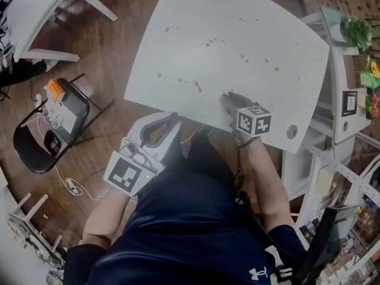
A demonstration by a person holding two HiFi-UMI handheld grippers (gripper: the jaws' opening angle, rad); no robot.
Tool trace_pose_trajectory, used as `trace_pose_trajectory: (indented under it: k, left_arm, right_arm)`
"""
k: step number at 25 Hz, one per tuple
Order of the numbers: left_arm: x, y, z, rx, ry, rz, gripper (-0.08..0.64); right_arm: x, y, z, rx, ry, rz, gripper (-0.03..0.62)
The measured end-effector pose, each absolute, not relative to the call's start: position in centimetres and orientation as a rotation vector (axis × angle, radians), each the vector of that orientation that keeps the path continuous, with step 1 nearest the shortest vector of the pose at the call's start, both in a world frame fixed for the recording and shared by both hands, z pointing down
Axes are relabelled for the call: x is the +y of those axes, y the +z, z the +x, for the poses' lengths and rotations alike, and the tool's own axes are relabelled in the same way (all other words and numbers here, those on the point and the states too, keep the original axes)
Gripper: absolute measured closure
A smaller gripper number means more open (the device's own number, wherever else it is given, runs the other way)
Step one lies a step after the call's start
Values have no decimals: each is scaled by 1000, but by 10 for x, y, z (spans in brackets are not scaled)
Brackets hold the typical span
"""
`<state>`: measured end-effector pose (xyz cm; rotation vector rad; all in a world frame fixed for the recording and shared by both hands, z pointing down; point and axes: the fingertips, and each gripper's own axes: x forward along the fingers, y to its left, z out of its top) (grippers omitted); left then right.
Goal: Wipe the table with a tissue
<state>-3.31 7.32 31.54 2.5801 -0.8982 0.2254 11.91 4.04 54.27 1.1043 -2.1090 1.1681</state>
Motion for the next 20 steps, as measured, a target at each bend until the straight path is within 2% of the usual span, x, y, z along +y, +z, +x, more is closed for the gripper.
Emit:
trace_pose_trajectory:
  k: [20]
  left_arm:
    - [80,316,41,-748,266,2640,515]
  right_arm:
    - [79,544,210,-2009,1212,1246,535]
